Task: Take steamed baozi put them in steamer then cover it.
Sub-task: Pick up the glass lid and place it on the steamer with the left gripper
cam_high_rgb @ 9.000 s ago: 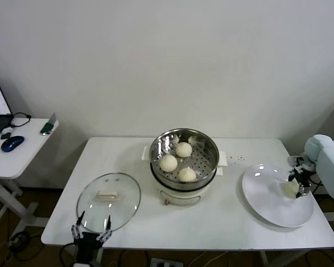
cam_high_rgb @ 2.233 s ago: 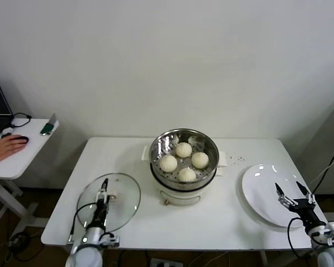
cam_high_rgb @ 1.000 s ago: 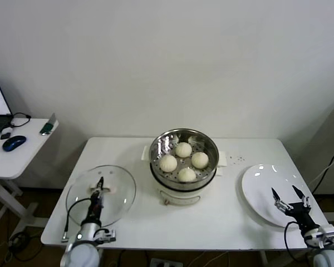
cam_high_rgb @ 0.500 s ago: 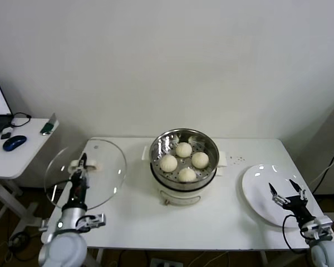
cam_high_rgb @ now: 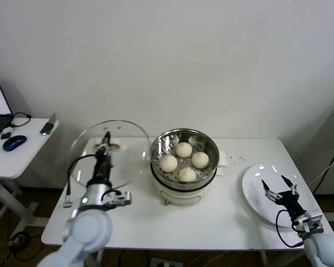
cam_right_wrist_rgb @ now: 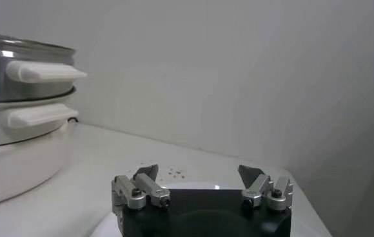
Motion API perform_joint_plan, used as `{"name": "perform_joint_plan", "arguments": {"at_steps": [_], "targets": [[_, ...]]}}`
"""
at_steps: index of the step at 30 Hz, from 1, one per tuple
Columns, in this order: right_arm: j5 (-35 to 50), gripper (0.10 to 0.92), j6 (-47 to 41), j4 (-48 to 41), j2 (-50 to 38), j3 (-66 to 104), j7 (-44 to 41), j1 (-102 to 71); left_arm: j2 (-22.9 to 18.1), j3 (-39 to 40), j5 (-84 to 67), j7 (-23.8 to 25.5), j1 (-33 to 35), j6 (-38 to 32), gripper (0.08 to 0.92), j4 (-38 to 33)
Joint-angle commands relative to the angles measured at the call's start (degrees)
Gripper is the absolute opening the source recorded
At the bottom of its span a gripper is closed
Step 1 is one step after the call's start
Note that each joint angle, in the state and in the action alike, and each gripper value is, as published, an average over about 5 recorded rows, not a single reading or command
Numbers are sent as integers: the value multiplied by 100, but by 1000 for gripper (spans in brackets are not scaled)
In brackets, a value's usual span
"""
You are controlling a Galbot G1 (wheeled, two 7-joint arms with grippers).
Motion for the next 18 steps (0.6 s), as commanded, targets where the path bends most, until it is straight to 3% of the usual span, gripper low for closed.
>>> {"name": "perform_joint_plan", "arguments": {"at_steps": [1,9,18], "targets": [[-97,823,17,-120,-21,-58,-11,122,-1081,1899,894,1077,-1876,603,146,790],[-133,823,78,-202,-10,54,-11,100,-2295,2092,1346,981,-2036,603,146,1934],[-185,823,148,-308,13,164,-23,78,-2917,2184,1541,934,-2030,603,146,2572]]}}
